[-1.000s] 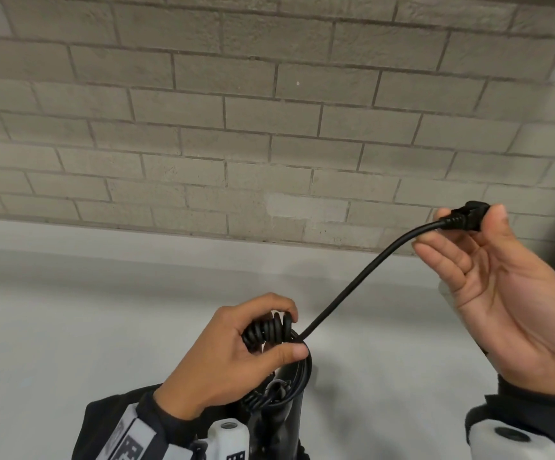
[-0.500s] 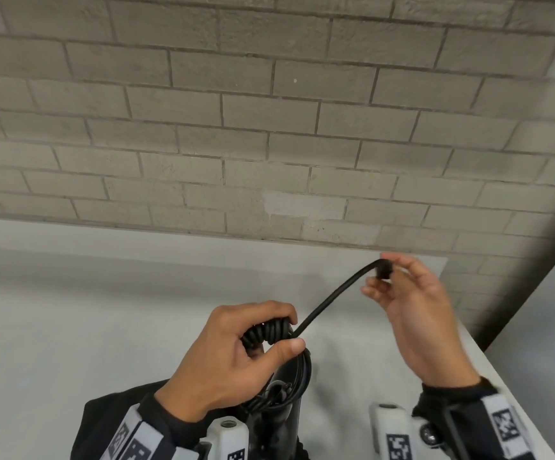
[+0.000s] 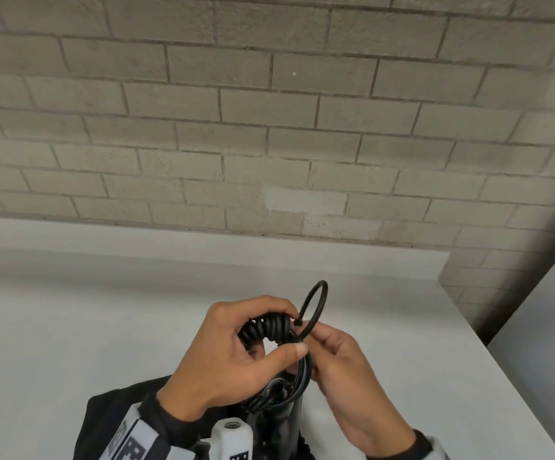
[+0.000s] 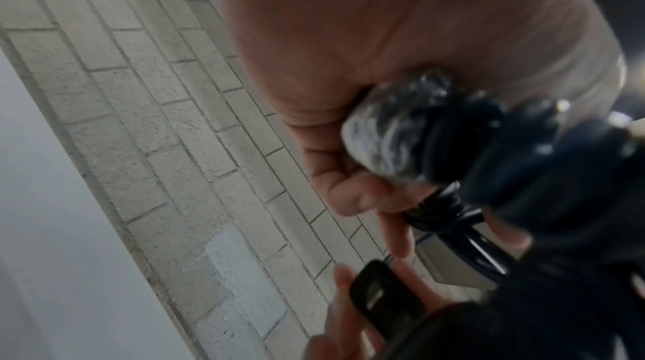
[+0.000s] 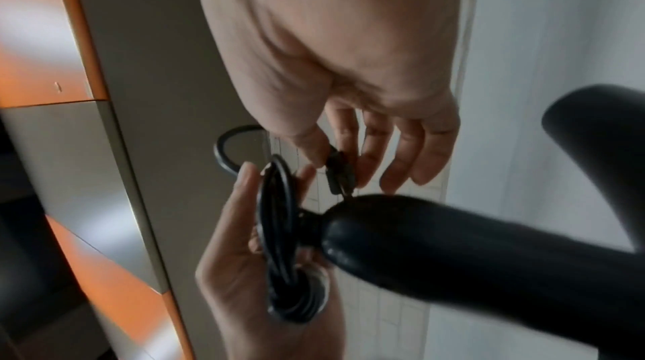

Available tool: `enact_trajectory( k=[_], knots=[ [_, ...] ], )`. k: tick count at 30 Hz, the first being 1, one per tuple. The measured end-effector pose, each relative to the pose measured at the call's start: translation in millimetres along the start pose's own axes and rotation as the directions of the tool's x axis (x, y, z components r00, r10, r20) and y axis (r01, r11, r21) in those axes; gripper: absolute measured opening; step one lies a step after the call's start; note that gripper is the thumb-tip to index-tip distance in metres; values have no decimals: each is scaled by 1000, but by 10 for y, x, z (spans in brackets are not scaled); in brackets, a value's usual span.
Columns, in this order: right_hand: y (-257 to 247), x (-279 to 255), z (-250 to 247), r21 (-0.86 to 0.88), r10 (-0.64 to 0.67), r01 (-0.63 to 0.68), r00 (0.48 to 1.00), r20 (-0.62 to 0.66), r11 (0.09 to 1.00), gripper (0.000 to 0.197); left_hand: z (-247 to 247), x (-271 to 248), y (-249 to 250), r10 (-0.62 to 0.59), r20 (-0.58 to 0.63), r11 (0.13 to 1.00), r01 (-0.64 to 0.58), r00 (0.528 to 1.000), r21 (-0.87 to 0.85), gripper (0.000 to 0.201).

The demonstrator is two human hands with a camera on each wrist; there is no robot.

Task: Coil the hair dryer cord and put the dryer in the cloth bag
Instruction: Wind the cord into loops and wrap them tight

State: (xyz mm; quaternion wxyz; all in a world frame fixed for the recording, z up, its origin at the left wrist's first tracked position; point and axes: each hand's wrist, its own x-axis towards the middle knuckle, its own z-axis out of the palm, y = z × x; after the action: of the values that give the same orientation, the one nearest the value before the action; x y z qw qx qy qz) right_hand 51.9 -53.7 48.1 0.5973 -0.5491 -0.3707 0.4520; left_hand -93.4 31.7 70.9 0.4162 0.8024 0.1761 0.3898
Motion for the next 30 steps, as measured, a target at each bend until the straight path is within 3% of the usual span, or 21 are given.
enact_trajectory(
  k=[6, 8, 14, 20, 23, 27, 30],
  knots=[
    [-67, -89, 58, 183, 58, -80, 990, 126, 980, 28, 2, -13, 2, -8, -38, 1000, 8, 999, 19, 25],
    [-65, -86, 48, 209, 86, -113, 987, 134, 971, 34, 7, -18, 10, -10, -46, 1000, 10, 999, 9, 25],
    [-48, -74, 2, 265, 116, -157, 980, 164, 951, 26, 1, -15, 11, -22, -66, 1000, 23, 998, 19, 27],
    [-25, -78, -16, 289, 136, -210, 957, 255, 934, 37, 7, -12, -23, -30, -69, 1000, 30, 997, 0, 24],
    [-29, -122, -34, 325, 91, -178, 960, 265, 929, 31, 16, -11, -46, -51, -82, 999, 50, 995, -6, 27],
    [-33, -182, -72, 282, 7, -89, 960, 280, 955, 40, 18, -10, -46, -96, -85, 995, 94, 992, -25, 29],
    [21, -256, -66, -10, -95, 98, 983, 154, 995, 44, 27, -10, -48, -104, -94, 994, 100, 990, -49, 29]
  ],
)
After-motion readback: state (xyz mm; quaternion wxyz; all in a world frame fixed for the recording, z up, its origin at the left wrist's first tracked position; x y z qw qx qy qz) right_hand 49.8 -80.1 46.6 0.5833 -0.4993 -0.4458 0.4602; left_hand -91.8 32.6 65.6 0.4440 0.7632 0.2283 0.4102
